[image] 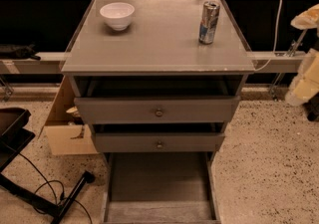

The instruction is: Place redbull can into bottom drawer

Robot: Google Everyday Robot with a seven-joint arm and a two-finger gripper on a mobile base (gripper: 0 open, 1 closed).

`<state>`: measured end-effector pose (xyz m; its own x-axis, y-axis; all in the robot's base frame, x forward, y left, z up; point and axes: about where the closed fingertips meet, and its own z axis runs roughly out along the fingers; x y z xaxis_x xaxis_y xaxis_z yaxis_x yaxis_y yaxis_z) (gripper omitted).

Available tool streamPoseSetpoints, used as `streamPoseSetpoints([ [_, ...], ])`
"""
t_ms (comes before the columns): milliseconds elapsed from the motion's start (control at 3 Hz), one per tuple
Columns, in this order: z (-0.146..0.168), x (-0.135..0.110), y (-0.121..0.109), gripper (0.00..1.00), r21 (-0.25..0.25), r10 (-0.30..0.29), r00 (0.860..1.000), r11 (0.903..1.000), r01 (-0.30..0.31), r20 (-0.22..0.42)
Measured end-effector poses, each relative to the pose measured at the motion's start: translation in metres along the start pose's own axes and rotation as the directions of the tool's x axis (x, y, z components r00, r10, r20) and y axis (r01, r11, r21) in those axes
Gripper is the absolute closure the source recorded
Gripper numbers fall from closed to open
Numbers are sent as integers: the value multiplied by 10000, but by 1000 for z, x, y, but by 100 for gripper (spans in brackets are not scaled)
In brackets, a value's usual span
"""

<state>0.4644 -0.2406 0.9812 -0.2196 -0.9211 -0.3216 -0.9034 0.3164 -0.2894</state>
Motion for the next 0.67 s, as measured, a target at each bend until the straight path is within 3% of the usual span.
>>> streamPoseSetpoints([
  [333, 14, -1, -53, 0, 188, 384, 9781, 9989, -431, 2044],
  [667, 32, -12, -109, 0, 322, 529, 9182, 9969, -712, 3926],
])
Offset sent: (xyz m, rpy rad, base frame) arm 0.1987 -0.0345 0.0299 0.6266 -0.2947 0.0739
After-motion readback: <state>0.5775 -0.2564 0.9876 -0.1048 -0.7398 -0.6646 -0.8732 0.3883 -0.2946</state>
